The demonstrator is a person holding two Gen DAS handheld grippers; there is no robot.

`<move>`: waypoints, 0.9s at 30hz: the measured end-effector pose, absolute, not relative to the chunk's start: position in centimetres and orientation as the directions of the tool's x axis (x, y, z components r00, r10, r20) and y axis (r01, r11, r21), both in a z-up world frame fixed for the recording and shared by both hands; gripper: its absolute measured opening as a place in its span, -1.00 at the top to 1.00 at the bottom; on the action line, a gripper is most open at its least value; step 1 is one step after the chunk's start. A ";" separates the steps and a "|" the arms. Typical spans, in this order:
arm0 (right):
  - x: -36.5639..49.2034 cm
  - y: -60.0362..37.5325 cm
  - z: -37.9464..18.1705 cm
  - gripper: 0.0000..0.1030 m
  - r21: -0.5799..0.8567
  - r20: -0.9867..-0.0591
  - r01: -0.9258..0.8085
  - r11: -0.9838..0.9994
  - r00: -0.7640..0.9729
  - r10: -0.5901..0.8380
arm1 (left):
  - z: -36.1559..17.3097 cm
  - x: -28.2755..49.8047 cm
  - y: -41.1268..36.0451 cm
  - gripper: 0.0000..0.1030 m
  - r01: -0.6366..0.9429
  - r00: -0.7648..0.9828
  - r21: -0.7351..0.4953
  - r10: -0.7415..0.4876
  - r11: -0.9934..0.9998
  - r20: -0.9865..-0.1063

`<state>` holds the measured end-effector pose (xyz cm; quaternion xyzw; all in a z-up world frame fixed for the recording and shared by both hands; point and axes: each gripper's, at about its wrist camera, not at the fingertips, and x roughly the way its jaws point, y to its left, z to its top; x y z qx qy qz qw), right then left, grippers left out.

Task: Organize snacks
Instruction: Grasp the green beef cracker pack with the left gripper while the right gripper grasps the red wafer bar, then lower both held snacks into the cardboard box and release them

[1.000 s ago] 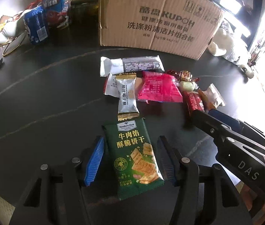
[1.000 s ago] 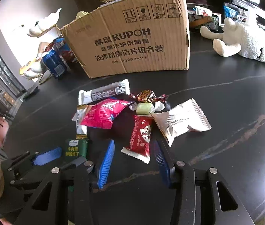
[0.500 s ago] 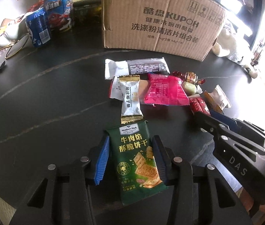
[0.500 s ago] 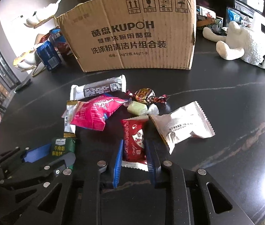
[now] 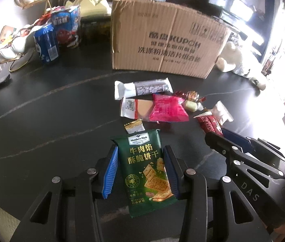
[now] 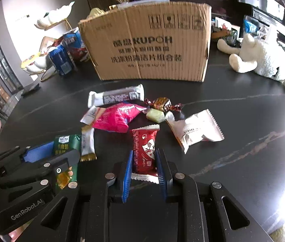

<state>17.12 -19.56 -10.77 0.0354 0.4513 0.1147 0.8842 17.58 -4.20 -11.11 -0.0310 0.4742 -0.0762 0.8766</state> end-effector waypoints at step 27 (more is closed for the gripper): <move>17.6 -20.5 0.1 0.52 0.168 -0.604 -0.180 0.969 0.759 0.245 | 0.7 18.8 -3.8 0.15 0.218 0.731 -0.074 -0.213 0.973 -0.648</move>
